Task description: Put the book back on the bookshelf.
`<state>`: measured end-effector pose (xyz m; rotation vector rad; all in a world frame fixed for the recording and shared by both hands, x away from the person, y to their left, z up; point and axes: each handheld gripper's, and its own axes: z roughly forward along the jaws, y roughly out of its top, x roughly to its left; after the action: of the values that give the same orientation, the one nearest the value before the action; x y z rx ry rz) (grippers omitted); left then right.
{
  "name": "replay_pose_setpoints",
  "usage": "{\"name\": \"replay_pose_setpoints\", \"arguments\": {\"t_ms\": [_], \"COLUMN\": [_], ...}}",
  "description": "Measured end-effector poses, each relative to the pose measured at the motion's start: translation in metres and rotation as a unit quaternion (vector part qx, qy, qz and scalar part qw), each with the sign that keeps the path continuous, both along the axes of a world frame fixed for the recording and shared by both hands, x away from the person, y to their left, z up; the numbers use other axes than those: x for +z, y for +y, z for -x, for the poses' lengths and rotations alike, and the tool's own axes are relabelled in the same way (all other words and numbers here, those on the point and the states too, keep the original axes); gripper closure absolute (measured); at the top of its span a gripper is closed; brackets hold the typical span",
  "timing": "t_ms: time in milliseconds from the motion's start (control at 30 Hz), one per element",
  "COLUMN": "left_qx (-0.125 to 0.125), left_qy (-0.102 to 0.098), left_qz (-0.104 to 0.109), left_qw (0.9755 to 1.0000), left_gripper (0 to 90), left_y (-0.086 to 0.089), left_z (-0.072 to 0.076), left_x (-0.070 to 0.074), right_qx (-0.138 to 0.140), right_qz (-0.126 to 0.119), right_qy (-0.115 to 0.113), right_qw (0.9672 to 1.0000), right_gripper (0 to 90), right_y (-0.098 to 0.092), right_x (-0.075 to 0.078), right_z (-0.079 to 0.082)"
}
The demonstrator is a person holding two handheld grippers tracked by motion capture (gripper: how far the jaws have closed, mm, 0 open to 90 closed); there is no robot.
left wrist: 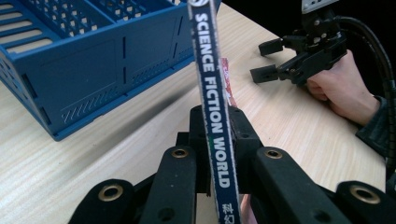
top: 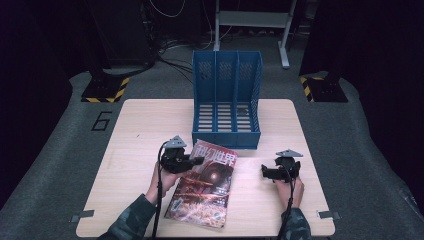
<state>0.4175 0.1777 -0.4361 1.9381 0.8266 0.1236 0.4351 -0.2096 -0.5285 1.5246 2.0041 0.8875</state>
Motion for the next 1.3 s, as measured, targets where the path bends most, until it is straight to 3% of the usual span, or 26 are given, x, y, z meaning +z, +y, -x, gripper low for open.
{"name": "replay_pose_setpoints", "arguments": {"t_ms": [400, 767, 1133, 1300], "left_qx": [-0.016, -0.029, -0.038, -0.039], "left_qy": [0.001, -0.013, -0.035, -0.046], "left_qz": [0.021, 0.042, 0.05, 0.042], "left_qw": [0.9997, 0.9986, 0.9974, 0.9973], "left_gripper": [83.8, 83.8, 83.7, 83.8], "left_y": [0.005, 0.014, 0.021, 0.026], "left_z": [0.002, 0.007, 0.012, 0.013], "left_x": [0.022, 0.049, 0.074, 0.086], "right_qx": [0.0, 0.001, 0.001, 0.001], "right_qz": [0.0, 0.001, 0.001, 0.0], "right_qy": [-0.001, 0.001, 0.001, 0.001], "right_qw": [1.0, 1.0, 1.0, 1.0], "right_gripper": [6.2, 5.6, 5.6, 5.6], "right_y": [-0.001, -0.001, -0.001, -0.001], "right_x": [0.0, 0.0, 0.0, 0.0], "right_z": [0.0, -0.003, -0.003, -0.003]}}
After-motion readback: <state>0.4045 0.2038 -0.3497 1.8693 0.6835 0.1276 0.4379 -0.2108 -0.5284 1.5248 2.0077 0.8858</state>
